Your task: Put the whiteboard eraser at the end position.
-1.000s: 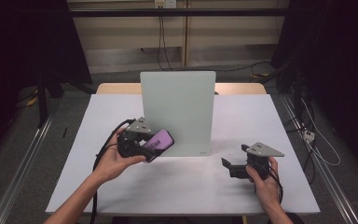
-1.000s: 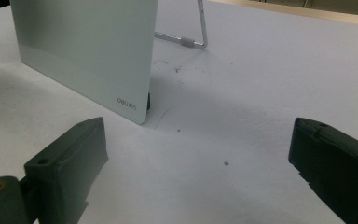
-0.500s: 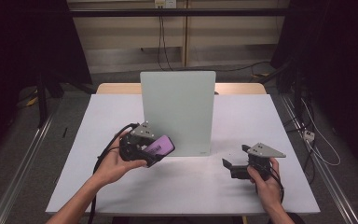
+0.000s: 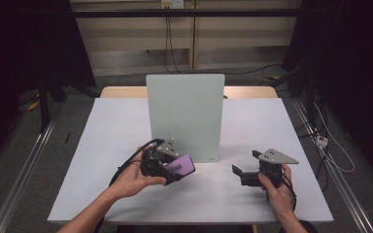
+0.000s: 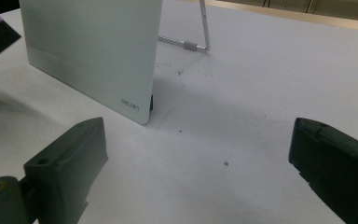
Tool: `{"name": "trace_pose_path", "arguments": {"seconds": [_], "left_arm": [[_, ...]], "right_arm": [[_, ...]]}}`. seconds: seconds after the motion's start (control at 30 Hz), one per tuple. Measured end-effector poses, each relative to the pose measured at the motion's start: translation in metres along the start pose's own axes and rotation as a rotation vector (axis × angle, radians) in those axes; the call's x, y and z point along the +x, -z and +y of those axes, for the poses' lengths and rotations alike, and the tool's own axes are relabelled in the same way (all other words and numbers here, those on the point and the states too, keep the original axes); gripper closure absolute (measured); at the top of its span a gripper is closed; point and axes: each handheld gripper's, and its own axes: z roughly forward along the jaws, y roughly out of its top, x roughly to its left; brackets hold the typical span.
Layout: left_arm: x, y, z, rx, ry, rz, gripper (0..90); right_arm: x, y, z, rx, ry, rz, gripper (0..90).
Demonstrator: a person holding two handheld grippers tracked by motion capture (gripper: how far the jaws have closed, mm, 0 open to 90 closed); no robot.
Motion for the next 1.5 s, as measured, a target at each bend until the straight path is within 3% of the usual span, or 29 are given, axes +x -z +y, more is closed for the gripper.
{"name": "trace_pose_path", "arguments": {"seconds": [0.07,0.1,0.17,0.2,0.3,0.37,0.4,0.47,0.7,0.83,0.87,0.9,1.13,1.4,1.5], "left_arm": [[-0.002,-0.004,0.001,0.017,-0.007,-0.019,40.8],[-0.004,-0.005,0.003,0.055,-0.015,0.016,40.8],[-0.005,-0.009,0.003,0.052,-0.013,-0.005,40.7],[-0.006,-0.012,0.002,0.032,-0.008,-0.036,40.8],[-0.009,-0.018,0.003,0.042,-0.01,-0.053,40.7],[-0.011,-0.021,0.005,0.078,-0.027,-0.059,40.7],[-0.012,-0.024,0.005,0.064,-0.026,-0.08,40.7],[-0.014,-0.028,0.006,0.067,-0.021,-0.068,40.7],[-0.014,-0.043,0.006,0.088,-0.011,-0.093,40.5],[-0.015,-0.052,0.004,0.089,-0.015,-0.077,40.6],[-0.016,-0.052,0.005,0.103,-0.02,-0.058,40.6],[-0.016,-0.053,0.005,0.112,-0.023,-0.065,40.6],[-0.013,-0.056,0.002,0.082,0.008,-0.079,40.3],[-0.012,-0.056,-0.001,0.091,0.024,-0.078,35.4],[-0.011,-0.053,-0.001,0.038,0.045,-0.07,26.5]], "right_arm": [[0.0,-0.001,0.0,-0.003,0.002,-0.003,4.6],[0.0,-0.001,0.0,-0.002,0.0,-0.003,4.6],[0.0,-0.001,0.001,0.0,-0.006,-0.003,4.6],[0.0,-0.001,0.001,-0.003,-0.003,-0.003,4.6],[0.001,-0.002,0.001,-0.003,0.002,-0.003,4.6],[0.002,-0.001,0.001,-0.003,0.003,-0.001,4.6],[0.002,-0.001,0.001,-0.002,0.002,-0.001,4.6],[0.002,-0.001,0.001,-0.001,-0.001,-0.003,4.6],[0.002,-0.002,0.001,0.003,0.002,-0.002,4.6],[0.002,-0.002,0.001,0.005,0.004,-0.001,4.6],[0.002,-0.002,0.001,0.003,0.008,-0.001,4.6],[0.002,-0.002,0.001,0.001,0.009,-0.001,4.6],[0.002,-0.002,0.001,0.005,0.007,0.0,4.6],[0.003,-0.003,0.001,0.006,0.01,0.002,4.6],[0.003,-0.002,0.001,0.005,0.01,0.004,4.6]]}}
